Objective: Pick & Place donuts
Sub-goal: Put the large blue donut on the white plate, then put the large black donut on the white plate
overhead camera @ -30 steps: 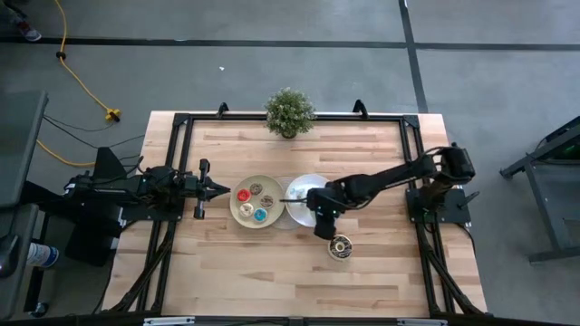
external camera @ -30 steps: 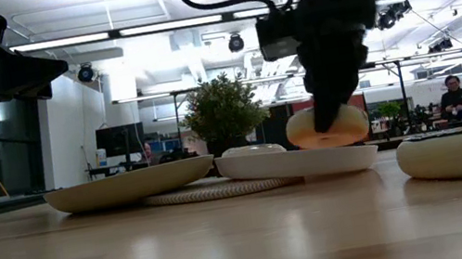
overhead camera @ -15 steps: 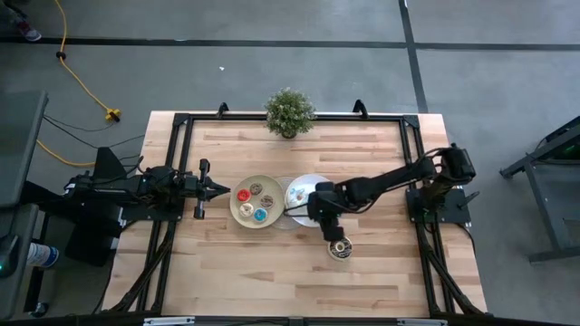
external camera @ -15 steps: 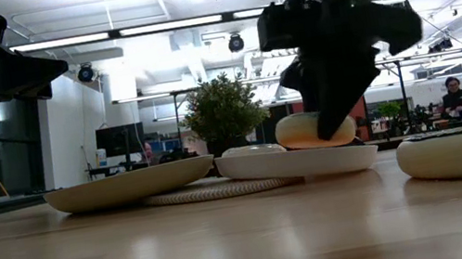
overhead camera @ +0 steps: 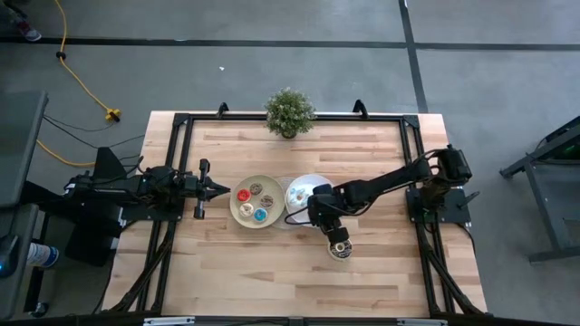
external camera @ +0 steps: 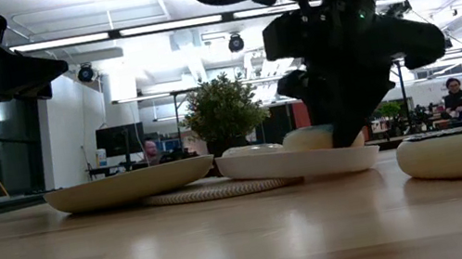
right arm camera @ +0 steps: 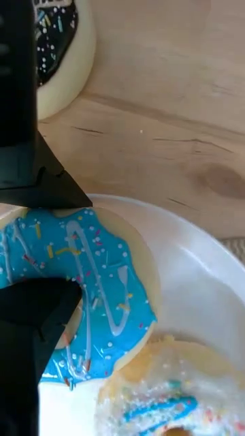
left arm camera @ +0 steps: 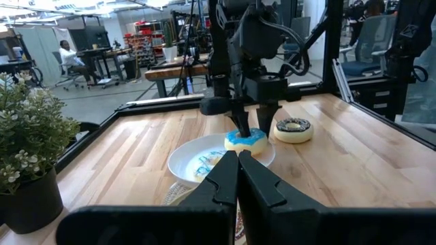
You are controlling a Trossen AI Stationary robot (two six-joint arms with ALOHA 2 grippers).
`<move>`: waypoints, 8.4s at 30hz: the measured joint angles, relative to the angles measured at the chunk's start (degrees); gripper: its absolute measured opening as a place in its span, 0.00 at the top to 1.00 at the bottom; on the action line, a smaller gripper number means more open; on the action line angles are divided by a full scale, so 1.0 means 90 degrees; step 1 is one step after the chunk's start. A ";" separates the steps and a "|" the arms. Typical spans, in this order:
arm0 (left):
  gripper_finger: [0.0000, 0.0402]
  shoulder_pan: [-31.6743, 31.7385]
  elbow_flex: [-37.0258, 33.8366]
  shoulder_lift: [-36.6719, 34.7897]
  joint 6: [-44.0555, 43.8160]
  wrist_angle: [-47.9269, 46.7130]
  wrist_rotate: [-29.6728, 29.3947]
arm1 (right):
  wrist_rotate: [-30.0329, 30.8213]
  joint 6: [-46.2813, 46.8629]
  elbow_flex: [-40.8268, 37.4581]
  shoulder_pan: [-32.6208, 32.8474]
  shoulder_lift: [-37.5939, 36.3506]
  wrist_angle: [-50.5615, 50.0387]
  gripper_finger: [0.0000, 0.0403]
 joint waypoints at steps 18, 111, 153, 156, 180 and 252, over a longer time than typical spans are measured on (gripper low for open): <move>1.00 0.0002 0.0000 0.0000 -0.0002 0.0000 -0.0002 | 0.0202 0.0334 0.0000 0.0000 0.0026 0.0092 0.42; 1.00 0.0001 0.0000 0.0002 -0.0002 0.0000 -0.0001 | 0.0832 0.8471 0.1872 0.3050 -0.1220 -0.5307 0.40; 1.00 0.0000 0.0000 0.0002 -0.0001 -0.0001 -0.0002 | -0.0430 0.8320 -0.0049 0.1424 -0.0652 -0.1958 0.40; 1.00 0.0002 0.0000 0.0000 -0.0002 -0.0002 -0.0002 | -0.0440 0.8250 -0.0049 0.1379 -0.0572 -0.1875 0.40; 1.00 0.0000 0.0000 0.0002 0.0000 -0.0002 -0.0002 | -0.0470 0.8142 -0.0049 0.1367 -0.0291 -0.1713 0.40; 1.00 0.0000 0.0000 0.0000 -0.0002 -0.0002 -0.0003 | -0.0870 0.8585 -0.0323 0.1099 -0.0910 -0.1073 0.69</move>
